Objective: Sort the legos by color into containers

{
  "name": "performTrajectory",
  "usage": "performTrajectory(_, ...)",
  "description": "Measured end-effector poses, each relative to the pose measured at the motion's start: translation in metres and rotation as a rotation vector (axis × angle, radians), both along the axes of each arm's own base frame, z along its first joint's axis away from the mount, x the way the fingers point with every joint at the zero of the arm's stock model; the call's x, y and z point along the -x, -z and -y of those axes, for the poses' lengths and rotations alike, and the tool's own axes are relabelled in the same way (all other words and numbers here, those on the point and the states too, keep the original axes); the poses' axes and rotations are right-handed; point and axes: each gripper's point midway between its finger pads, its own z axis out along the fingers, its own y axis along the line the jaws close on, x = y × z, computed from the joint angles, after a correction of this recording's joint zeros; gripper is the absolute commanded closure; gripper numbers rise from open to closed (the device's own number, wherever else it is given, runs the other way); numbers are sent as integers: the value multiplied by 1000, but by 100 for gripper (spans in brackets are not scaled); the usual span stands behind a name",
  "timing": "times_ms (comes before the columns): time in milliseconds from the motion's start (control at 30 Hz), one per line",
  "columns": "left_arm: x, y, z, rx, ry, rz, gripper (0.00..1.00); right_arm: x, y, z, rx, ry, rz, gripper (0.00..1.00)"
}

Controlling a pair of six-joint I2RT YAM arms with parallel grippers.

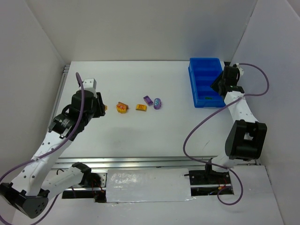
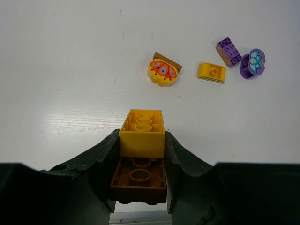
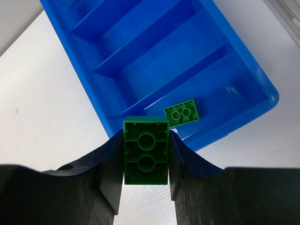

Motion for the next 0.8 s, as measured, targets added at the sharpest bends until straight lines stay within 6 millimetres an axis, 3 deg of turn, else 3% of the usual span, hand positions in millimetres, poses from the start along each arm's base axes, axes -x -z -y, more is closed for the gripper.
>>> performTrajectory(800, 4, -17, -8, 28, -28, 100, 100, -4, 2, -5, -24, -19, 23, 100)
